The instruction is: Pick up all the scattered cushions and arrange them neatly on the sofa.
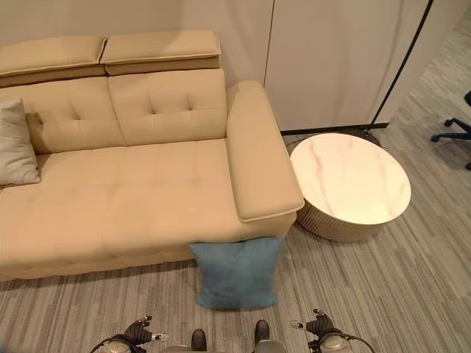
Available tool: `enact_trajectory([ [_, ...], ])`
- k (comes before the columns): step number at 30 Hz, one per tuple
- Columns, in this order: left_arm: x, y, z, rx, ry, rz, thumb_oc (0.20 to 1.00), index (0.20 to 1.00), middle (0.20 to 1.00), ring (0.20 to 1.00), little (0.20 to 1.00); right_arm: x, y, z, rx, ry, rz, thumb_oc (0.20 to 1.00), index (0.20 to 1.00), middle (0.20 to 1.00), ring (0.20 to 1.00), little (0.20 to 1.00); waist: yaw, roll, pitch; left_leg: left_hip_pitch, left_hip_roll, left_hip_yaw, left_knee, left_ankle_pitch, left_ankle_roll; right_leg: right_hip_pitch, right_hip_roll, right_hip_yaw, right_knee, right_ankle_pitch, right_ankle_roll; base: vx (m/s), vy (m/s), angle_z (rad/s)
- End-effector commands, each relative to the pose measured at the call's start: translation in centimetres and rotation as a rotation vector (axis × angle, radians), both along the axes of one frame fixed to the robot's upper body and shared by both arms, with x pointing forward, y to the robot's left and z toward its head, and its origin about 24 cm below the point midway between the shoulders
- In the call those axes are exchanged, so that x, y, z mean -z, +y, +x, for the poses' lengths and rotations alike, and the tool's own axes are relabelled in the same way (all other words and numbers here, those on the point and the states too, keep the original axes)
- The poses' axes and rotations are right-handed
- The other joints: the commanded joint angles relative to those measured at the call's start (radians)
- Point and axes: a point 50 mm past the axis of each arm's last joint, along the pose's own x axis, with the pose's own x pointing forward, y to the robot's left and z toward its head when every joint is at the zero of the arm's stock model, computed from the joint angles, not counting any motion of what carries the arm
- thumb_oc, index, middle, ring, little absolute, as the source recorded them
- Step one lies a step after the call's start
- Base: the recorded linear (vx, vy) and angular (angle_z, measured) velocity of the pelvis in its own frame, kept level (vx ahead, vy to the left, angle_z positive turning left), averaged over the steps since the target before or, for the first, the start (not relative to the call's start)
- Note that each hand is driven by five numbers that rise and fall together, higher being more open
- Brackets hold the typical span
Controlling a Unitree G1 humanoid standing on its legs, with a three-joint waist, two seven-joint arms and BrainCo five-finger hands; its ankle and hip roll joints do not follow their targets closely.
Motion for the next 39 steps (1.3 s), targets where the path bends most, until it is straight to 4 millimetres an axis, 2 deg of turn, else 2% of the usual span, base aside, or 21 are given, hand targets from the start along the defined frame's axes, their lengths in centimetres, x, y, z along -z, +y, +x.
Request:
enact_trajectory([
  [1, -0.9, 0.4, 2.4, -0.008, -0.092, 0.021, 1.000, 1.000, 1.000, 1.000, 1.000, -0.6, -0.9, 0.7, -0.021, -0.032, -0.041, 1.000, 1.000, 1.000, 1.000, 1.000, -0.007, -0.063, 0.003, -0.025, -0.073, -0.020, 0.010, -0.020, -0.029, -0.003, -0.043, -0.009, 0.050, 0.030, 0.079, 0.01, -0.082, 0.28],
  [5, -3.0, 0.1, 6.8, -0.047, -0.262, 0.007, 1.000, 1.000, 1.000, 1.000, 1.000, -1.8, -1.5, 3.0, 0.002, -0.132, -0.070, 1.000, 1.000, 1.000, 1.000, 1.000, -0.017, -0.062, 0.071, -0.105, -0.058, -0.033, 0.045, -0.009, -0.036, -0.085, -0.046, -0.035, 0.104, 0.017, 0.065, -0.16, -0.090, 0.18],
  [6, -5.1, 0.1, 10.1, -0.086, -0.401, 0.004, 1.000, 1.000, 1.000, 1.000, 1.000, -3.2, -2.0, 5.5, 0.020, -0.230, -0.096, 1.000, 1.000, 1.000, 1.000, 1.000, -0.021, -0.062, 0.125, -0.196, -0.051, -0.040, 0.098, -0.005, -0.037, -0.178, -0.054, -0.041, 0.163, 0.018, 0.055, -0.29, -0.064, 0.21],
  [7, -5.1, 0.1, 10.2, -0.086, -0.401, 0.004, 1.000, 1.000, 1.000, 1.000, 1.000, -3.2, -2.0, 5.6, 0.020, -0.231, -0.096, 1.000, 1.000, 1.000, 1.000, 1.000, -0.022, -0.062, 0.123, -0.202, -0.051, -0.041, 0.101, -0.006, -0.037, -0.183, -0.055, -0.041, 0.166, 0.017, 0.055, -0.29, -0.051, 0.14],
  [9, -7.7, 0.0, 13.6, -0.136, -0.548, -0.007, 1.000, 1.000, 1.000, 1.000, 1.000, -5.2, -2.0, 8.7, 0.040, -0.358, -0.107, 1.000, 1.000, 1.000, 1.000, 1.000, -0.027, -0.056, 0.165, -0.306, -0.049, -0.044, 0.154, 0.000, -0.036, -0.294, -0.059, -0.044, 0.226, 0.020, 0.046, -0.21, -0.020, 0.02],
  [10, -9.2, -0.1, 15.2, -0.144, -0.620, -0.009, 1.000, 1.000, 1.000, 1.000, 1.000, -6.3, -2.0, 10.2, 0.048, -0.419, -0.111, 1.000, 1.000, 1.000, 1.000, 1.000, -0.030, -0.051, 0.171, -0.366, -0.053, -0.041, 0.188, -0.002, -0.034, -0.347, -0.062, -0.045, 0.251, 0.016, 0.041, -0.27, -0.011, 0.05],
  [11, -12.0, 0.0, 17.9, -0.169, -0.744, -0.013, 1.000, 1.000, 1.000, 1.000, 1.000, -8.8, -2.0, 13.3, 0.066, -0.549, -0.113, 1.000, 1.000, 1.000, 1.000, 1.000, -0.037, -0.045, 0.189, -0.473, -0.047, -0.038, 0.240, 0.000, -0.034, -0.448, -0.069, -0.045, 0.296, 0.014, 0.036, -0.19, -0.002, 0.10],
  [12, -12.0, 0.0, 17.9, -0.169, -0.745, -0.013, 1.000, 1.000, 1.000, 1.000, 1.000, -8.8, -2.0, 13.3, 0.066, -0.550, -0.113, 1.000, 1.000, 1.000, 1.000, 1.000, -0.037, -0.045, 0.187, -0.477, -0.047, -0.038, 0.242, 0.000, -0.033, -0.451, -0.069, -0.045, 0.297, 0.014, 0.036, -0.15, 0.001, 0.13],
  [13, -14.5, 0.0, 20.0, -0.186, -0.843, -0.022, 1.000, 1.000, 1.000, 1.000, 1.000, -11.3, -1.8, 15.9, 0.082, -0.664, -0.112, 1.000, 1.000, 1.000, 1.000, 1.000, -0.042, -0.034, 0.202, -0.559, -0.032, -0.044, 0.289, -0.030, -0.040, -0.539, -0.072, -0.031, 0.349, -0.018, 0.042, -0.04, 0.000, 0.04],
  [14, -14.5, 0.0, 20.0, -0.186, -0.844, -0.022, 1.000, 1.000, 1.000, 1.000, 1.000, -11.4, -1.8, 15.9, 0.082, -0.665, -0.112, 1.000, 1.000, 1.000, 1.000, 1.000, -0.042, -0.033, 0.199, -0.565, -0.032, -0.044, 0.292, -0.031, -0.040, -0.544, -0.072, -0.031, 0.352, -0.019, 0.042, -0.09, -0.001, -0.05],
  [16, -17.5, -0.1, 22.2, -0.198, -0.944, -0.022, 1.000, 1.000, 1.000, 1.000, 1.000, -14.4, -1.4, 18.7, 0.099, -0.792, -0.103, 1.000, 1.000, 1.000, 1.000, 1.000, -0.051, -0.024, 0.211, -0.677, -0.023, -0.043, 0.344, -0.034, -0.039, -0.656, -0.079, -0.022, 0.409, -0.025, 0.040, -0.12, 0.010, -0.06],
  [17, -20.1, -0.2, 23.9, -0.196, -1.023, -0.010, 1.000, 1.000, 1.000, 1.000, 1.000, -17.7, -1.3, 21.0, 0.119, -0.910, -0.104, 1.000, 1.000, 1.000, 1.000, 1.000, -0.059, -0.014, 0.214, -0.784, -0.015, -0.047, 0.393, -0.038, -0.039, -0.759, -0.087, -0.009, 0.457, -0.033, 0.039, -0.13, 0.025, -0.05],
  [18, -21.7, -0.1, 24.7, -0.201, -1.069, -0.002, 1.000, 1.000, 1.000, 1.000, 1.000, -19.1, -1.2, 22.0, 0.130, -0.959, -0.099, 1.000, 1.000, 1.000, 1.000, 1.000, -0.064, -0.007, 0.214, -0.841, -0.013, -0.050, 0.417, -0.041, -0.039, -0.820, -0.088, -0.003, 0.493, -0.038, 0.040, -0.09, 0.016, -0.11],
  [19, -21.8, -0.1, 24.8, -0.202, -1.072, -0.003, 1.000, 1.000, 1.000, 1.000, 1.000, -19.2, -1.1, 22.1, 0.130, -0.961, -0.099, 1.000, 1.000, 1.000, 1.000, 1.000, -0.064, -0.007, 0.209, -0.852, -0.014, -0.050, 0.422, -0.042, -0.039, -0.831, -0.089, -0.002, 0.498, -0.040, 0.040, -0.03, 0.025, -0.05],
  [21, -24.2, 0.1, 25.9, -0.186, -1.136, 0.027, 1.000, 1.000, 1.000, 1.000, 1.000, -22.3, -1.0, 23.6, 0.124, -1.063, -0.105, 1.000, 1.000, 1.000, 1.000, 1.000, -0.069, 0.004, 0.205, -0.942, -0.007, -0.050, 0.467, -0.052, -0.039, -0.922, -0.098, 0.018, 0.546, -0.052, 0.037, 0.01, 0.012, 0.08],
  [22, -26.9, 0.2, 26.9, -0.188, -1.211, 0.052, 1.000, 1.000, 1.000, 1.000, 1.000, -25.1, -0.7, 24.8, 0.120, -1.151, -0.114, 1.000, 1.000, 1.000, 1.000, 1.000, -0.073, 0.012, 0.205, -1.029, -0.008, -0.055, 0.507, -0.064, -0.036, -1.008, -0.102, 0.033, 0.595, -0.063, 0.039, 0.02, -0.003, 0.04],
  [23, -27.0, 0.2, 27.0, -0.189, -1.213, 0.052, 1.000, 1.000, 1.000, 1.000, 1.000, -25.2, -0.7, 24.9, 0.119, -1.153, -0.114, 1.000, 1.000, 1.000, 1.000, 1.000, -0.073, 0.013, 0.200, -1.039, -0.008, -0.055, 0.513, -0.066, -0.035, -1.018, -0.102, 0.034, 0.600, -0.064, 0.039, 0.01, -0.002, -0.03],
  [25, -30.6, 0.3, 28.1, -0.205, -1.309, 0.096, 1.000, 1.000, 1.000, 1.000, 1.000, -29.1, -0.1, 26.3, 0.106, -1.266, -0.131, 1.000, 1.000, 1.000, 1.000, 1.000, -0.076, 0.017, 0.197, -1.156, -0.015, -0.056, 0.602, -0.095, -0.023, -1.129, -0.099, 0.053, 0.674, -0.087, 0.034, 0.00, 0.001, -0.02],
  [26, -30.7, 0.3, 28.1, -0.205, -1.311, 0.096, 1.000, 1.000, 1.000, 1.000, 1.000, -29.2, -0.1, 26.3, 0.106, -1.268, -0.131, 1.000, 1.000, 1.000, 1.000, 1.000, -0.076, 0.018, 0.192, -1.168, -0.015, -0.056, 0.609, -0.097, -0.023, -1.140, -0.100, 0.055, 0.680, -0.089, 0.034, 0.00, 0.000, 0.00],
  [27, -32.6, 0.1, 28.6, -0.212, -1.355, 0.109, 1.000, 1.000, 1.000, 1.000, 1.000, -31.3, 0.3, 26.9, 0.108, -1.325, -0.138, 1.000, 1.000, 1.000, 1.000, 1.000, -0.075, 0.021, 0.199, -1.234, -0.022, -0.056, 0.677, -0.115, -0.015, -1.207, -0.097, 0.069, 0.744, -0.106, 0.031, 0.00, 0.000, 0.00],
  [39, -40.3, -0.9, 29.6, -0.205, -1.541, 0.054, 1.000, 1.000, 1.000, 1.000, 1.000, -39.4, 2.3, 28.4, 0.027, -1.496, -0.213, 1.000, 1.000, 1.000, 1.000, 1.000, -0.066, 0.028, 0.218, -1.550, -0.024, -0.054, 0.953, -0.193, 0.000, -1.508, -0.112, 0.110, 0.980, -0.163, 0.025, 0.05, -0.009, -0.01],
])
